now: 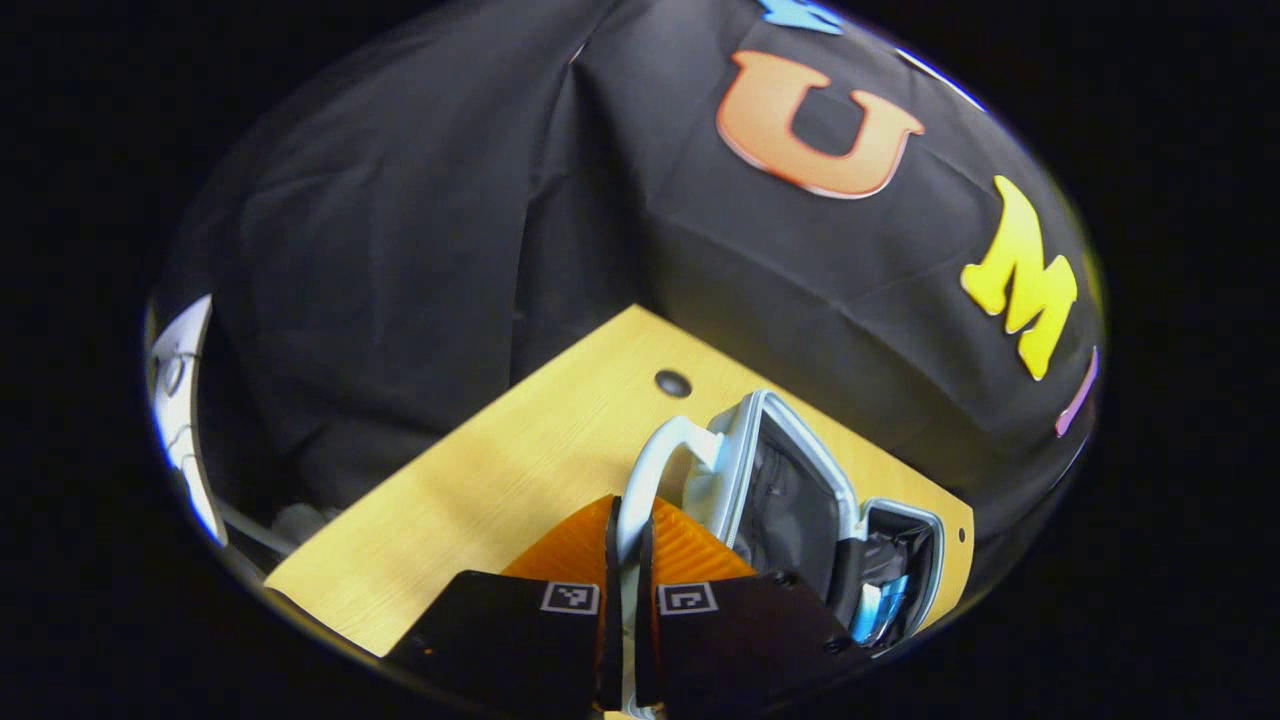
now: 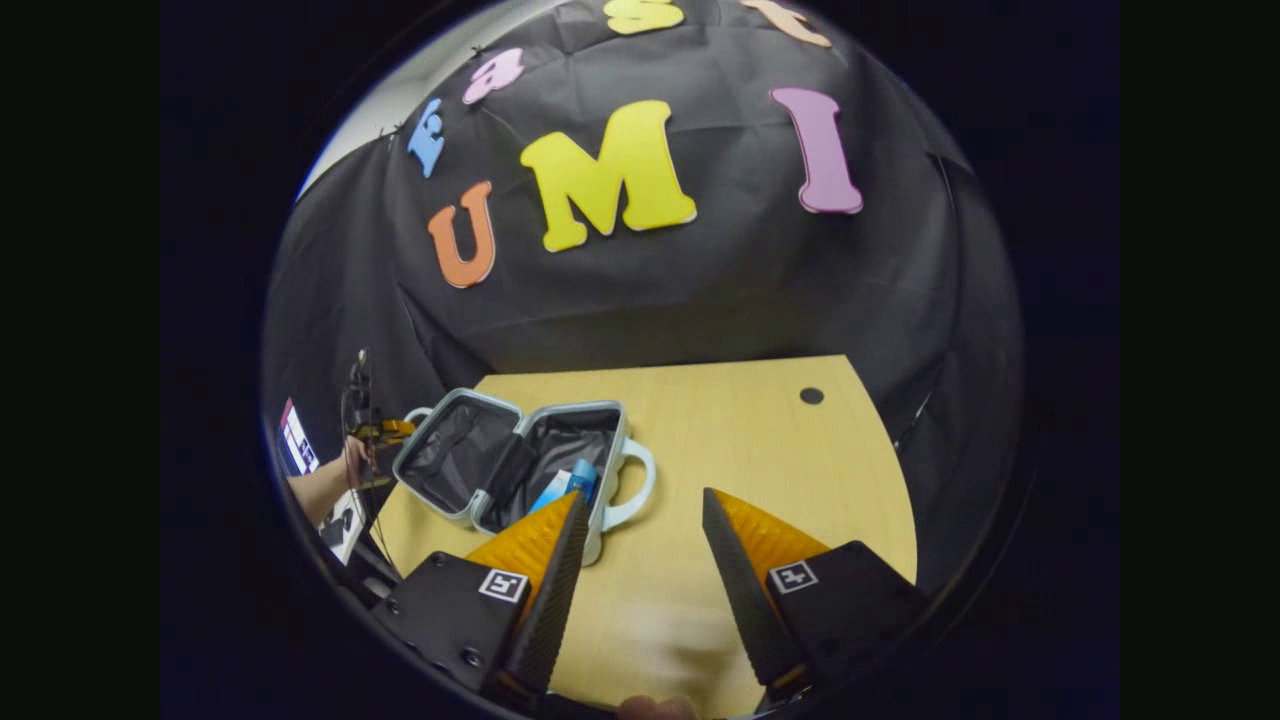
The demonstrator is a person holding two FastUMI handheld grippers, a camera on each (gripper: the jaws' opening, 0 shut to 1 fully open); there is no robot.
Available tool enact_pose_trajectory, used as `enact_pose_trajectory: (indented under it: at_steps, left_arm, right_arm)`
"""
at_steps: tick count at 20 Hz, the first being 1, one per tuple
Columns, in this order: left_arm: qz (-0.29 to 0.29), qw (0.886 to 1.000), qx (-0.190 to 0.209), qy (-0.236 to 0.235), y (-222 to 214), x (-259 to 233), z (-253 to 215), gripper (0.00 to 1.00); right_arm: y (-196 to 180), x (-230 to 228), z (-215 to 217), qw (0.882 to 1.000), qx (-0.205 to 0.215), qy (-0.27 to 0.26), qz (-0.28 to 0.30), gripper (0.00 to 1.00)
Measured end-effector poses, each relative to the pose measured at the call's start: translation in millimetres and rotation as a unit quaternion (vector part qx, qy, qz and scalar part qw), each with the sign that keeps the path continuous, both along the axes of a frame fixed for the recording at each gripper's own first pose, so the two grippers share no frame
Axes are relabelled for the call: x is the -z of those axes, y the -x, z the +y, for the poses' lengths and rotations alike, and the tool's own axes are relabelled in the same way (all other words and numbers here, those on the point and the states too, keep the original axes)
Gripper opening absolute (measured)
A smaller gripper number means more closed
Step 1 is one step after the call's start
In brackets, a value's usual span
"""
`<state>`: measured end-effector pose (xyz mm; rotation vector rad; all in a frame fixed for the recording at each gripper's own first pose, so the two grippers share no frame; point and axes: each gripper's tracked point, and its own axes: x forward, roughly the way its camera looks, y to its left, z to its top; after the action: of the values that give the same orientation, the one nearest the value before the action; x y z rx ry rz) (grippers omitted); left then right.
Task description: First open the suitcase, pack the skin care products into it, and then close the suitcase.
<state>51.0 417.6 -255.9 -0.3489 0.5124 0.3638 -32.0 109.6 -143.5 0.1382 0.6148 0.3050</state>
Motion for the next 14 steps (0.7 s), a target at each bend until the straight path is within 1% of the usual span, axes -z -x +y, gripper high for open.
enact_pose_trajectory:
  at_steps: [3, 7, 9, 11, 14]
  left_arm:
    - [-0.016, 0.997, 0.007, -0.076, 8.5, -46.4, -35.6, 0.07]
    - [-0.064, 0.987, 0.023, -0.142, 10.0, -108.9, -107.3, 0.07]
    - [-0.083, 0.979, 0.04, -0.179, 7.5, -128.1, -148.1, 0.07]
    - [-0.095, 0.969, 0.057, -0.22, 4.9, -140.0, -190.2, 0.07]
    - [-0.119, 0.953, 0.086, -0.264, -0.4, -144.5, -263.0, 0.07]
  right_arm:
    - [0.2, -15.6, 2.6, 0.999, -0.013, -0.015, -0.029, 0.7]
    - [-2.2, -29.5, -6.6, 0.998, -0.012, -0.04, -0.055, 0.7]
    - [-7.4, -33.5, -20.3, 0.997, -0.001, -0.046, -0.067, 0.7]
    - [-8.8, -33.1, -33.6, 0.996, 0.01, -0.051, -0.07, 0.7]
    - [-10.3, -32.0, -62.5, 0.996, 0.031, -0.05, -0.067, 0.69]
